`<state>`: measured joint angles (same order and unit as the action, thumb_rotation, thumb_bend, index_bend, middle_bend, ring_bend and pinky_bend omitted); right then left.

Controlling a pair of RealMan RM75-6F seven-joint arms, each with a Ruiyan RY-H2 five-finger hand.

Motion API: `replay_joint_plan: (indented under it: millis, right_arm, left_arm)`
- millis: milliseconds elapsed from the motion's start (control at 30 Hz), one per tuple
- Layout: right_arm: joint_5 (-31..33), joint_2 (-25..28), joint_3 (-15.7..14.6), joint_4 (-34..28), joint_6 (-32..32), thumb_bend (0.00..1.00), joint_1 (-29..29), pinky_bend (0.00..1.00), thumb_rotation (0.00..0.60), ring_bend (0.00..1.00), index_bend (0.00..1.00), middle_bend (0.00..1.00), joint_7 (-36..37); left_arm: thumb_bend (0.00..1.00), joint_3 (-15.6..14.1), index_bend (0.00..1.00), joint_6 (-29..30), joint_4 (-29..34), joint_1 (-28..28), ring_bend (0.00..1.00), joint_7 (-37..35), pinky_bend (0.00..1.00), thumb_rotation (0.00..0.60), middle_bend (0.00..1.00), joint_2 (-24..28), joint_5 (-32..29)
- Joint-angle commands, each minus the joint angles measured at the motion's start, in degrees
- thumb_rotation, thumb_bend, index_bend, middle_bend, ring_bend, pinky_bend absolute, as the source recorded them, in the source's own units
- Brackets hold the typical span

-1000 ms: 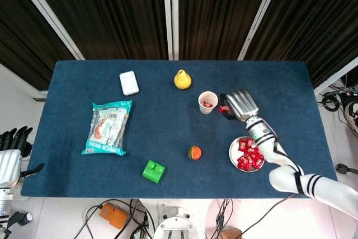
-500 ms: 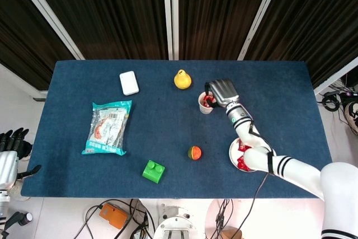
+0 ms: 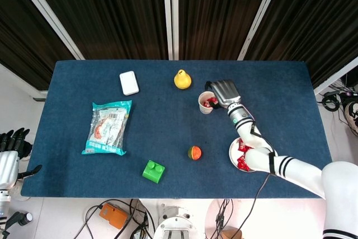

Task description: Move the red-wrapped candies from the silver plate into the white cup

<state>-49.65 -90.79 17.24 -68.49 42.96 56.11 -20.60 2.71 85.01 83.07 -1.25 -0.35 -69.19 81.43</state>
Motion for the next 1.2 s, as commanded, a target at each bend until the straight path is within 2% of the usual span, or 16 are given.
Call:
replay_joint_plan:
  millis: [33,100,267,400,467,600,767,867,1033,1200]
  right_arm:
    - [0.32,-0.05,-0.04,0.02,0.22,0.31,0.29,1.0,0.6,1.0,0.39,0.9,-0.23]
    - [0.61,-0.08,-0.05,-0.04,0.36,0.25,0.54,1.0,0.6,1.0,0.39,0.9,-0.39]
    - [0.21,0.57,0.05,-1.35,1.6,0.23,0.22,1.0,0.6,1.0,0.4,0.9,0.43]
    - [-5.16,4.54,-1.28,-7.67,6.31,0.23,-3.67,1.0,0.6,1.0,0.43,0.9,3.76]
    - [-8.83,7.61,-2.87,-11.72,9.13,0.23,-6.48,1.0,0.6,1.0,0.45,0.9,5.39]
    - [-17.41,14.85,-8.49,-19.57,14.97,0.23,-13.25,1.0,0.6,1.0,0.49,0.9,7.75]
    - [-24.42,20.45,-15.81,-24.82,19.2,0.23,-20.14,1.0,0.6,1.0,0.5,0.9,9.14]
    - [-25.53,21.52,-18.92,-25.93,19.53,0.25,-22.85,1.0,0.6,1.0,0.51,0.9,8.58]
    - [-25.5,20.35,-21.57,-26.12,18.55,0.27,-25.31,1.0,0.6,1.0,0.52,0.9,6.95]
    - [-24.46,18.52,-21.11,-23.95,18.0,0.32,-26.22,1.0,0.6,1.0,0.53,0.9,5.6]
  left_arm:
    - [0.0,-0.01,0.08,0.03,0.02,0.03,0.0,0.02,0.0,0.6,0.05,0.0,0.0]
    - [0.0,-0.03,0.08,0.08,0.06,0.08,0.0,0.03,0.0,0.6,0.05,-0.03,0.0]
    - [0.0,0.0,0.08,0.31,0.11,0.21,0.0,-0.01,0.0,0.6,0.05,0.01,0.01]
    - [0.0,0.03,0.08,0.35,-0.13,0.25,0.0,-0.28,0.0,0.6,0.06,0.01,0.03]
    - [0.0,0.04,0.08,0.29,-0.28,0.22,0.0,-0.38,0.0,0.6,0.05,-0.01,0.02]
    - [0.0,0.17,0.08,0.13,-0.52,-0.02,0.0,-0.58,0.0,0.6,0.06,-0.08,0.16]
    - [0.0,0.14,0.08,0.27,-0.31,-0.15,0.0,-0.51,0.0,0.6,0.05,-0.2,0.56]
    - [0.0,0.14,0.08,0.47,-0.12,-0.2,0.0,-0.36,0.0,0.6,0.05,-0.3,0.84]
    - [0.0,-0.04,0.08,0.58,0.06,-0.27,0.0,-0.2,0.0,0.6,0.06,-0.55,1.27]
    - [0.0,-0.05,0.08,0.81,0.01,-0.2,0.0,-0.3,0.0,0.6,0.05,-0.57,1.36]
